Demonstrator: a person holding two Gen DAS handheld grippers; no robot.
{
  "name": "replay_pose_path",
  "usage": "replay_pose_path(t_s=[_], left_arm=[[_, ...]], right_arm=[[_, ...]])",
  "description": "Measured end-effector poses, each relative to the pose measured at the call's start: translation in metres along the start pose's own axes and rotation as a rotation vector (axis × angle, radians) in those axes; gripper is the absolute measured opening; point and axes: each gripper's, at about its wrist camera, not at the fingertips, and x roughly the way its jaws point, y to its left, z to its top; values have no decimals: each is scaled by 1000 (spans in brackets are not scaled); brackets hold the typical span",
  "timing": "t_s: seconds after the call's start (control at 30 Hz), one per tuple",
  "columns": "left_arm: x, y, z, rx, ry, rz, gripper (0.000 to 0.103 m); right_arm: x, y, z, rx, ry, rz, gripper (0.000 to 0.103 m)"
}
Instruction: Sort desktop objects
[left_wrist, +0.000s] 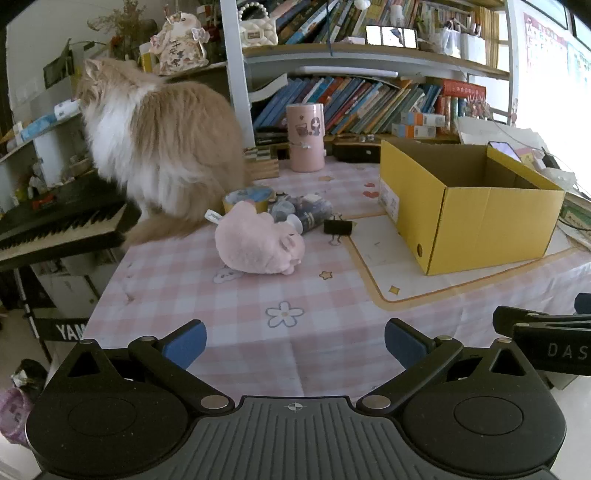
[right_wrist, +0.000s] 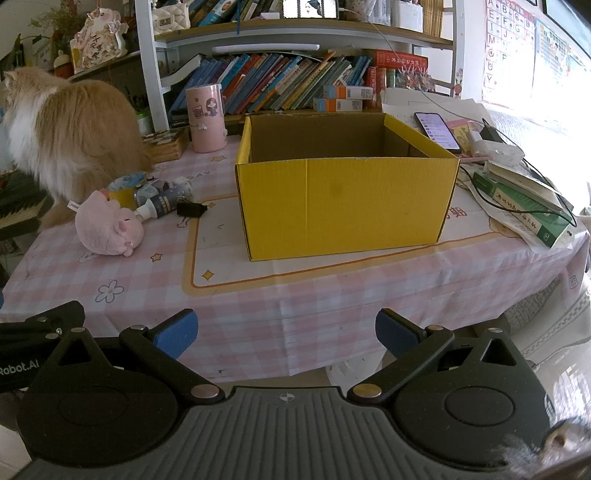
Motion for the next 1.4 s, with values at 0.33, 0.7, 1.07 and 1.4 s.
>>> replay_pose_path(t_s=[0.33,0.7,1.07,1.4], left_arm=[[-1,0,0,2,-1,-1,103],[-2,0,0,3,-1,2,103],[-7,-3,-3,4,-13,2,103],[-11,-5,-4,14,-21,4,103]], right_arm=[[0,0,0,2,2,0,103],[-2,-1,-1,2,2,0,103],[-6,-1,-2,0,1,4,103],[-8,-2,-3,0,-1,1,103]])
